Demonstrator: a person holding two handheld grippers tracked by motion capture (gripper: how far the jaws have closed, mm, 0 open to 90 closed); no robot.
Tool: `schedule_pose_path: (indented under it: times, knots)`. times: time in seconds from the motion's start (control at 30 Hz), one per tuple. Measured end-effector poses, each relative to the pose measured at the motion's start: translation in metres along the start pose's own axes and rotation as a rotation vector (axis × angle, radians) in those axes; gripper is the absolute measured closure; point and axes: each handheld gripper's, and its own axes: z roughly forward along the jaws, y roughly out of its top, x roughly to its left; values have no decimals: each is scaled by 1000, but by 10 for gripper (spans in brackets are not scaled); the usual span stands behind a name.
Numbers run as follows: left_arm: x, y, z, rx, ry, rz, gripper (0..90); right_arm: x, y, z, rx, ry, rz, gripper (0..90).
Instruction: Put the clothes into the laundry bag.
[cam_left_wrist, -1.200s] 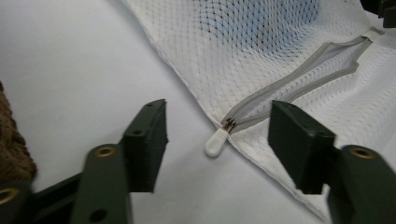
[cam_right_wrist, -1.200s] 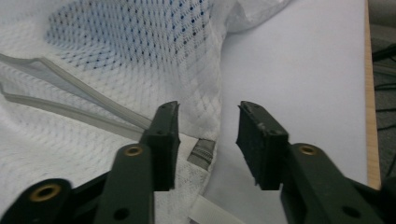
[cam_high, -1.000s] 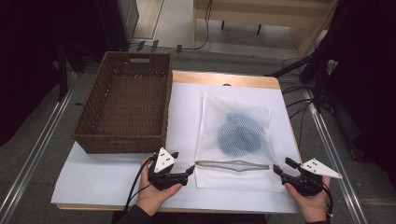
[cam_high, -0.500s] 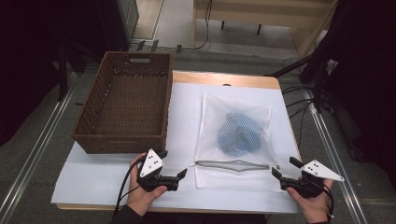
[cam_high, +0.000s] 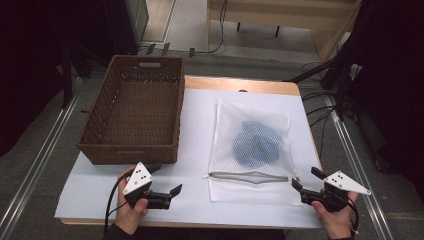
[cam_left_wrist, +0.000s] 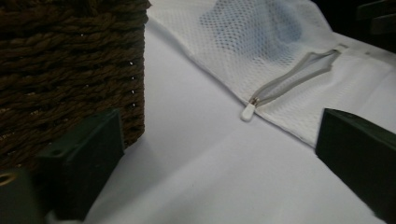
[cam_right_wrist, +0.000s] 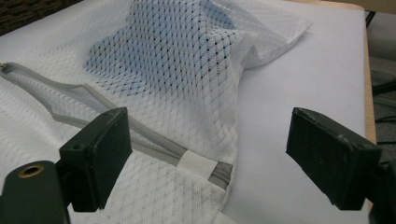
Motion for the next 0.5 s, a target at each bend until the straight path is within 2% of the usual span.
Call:
schedule_pose_path:
  times: [0.23, 0.5]
  knots:
    - [14, -4, -20, -15, 28, -11, 0, 2, 1, -1, -8, 20, -5, 126]
    - [35, -6, -39, -52, 52, -50, 0, 2, 1, -1, -11, 25, -8, 126]
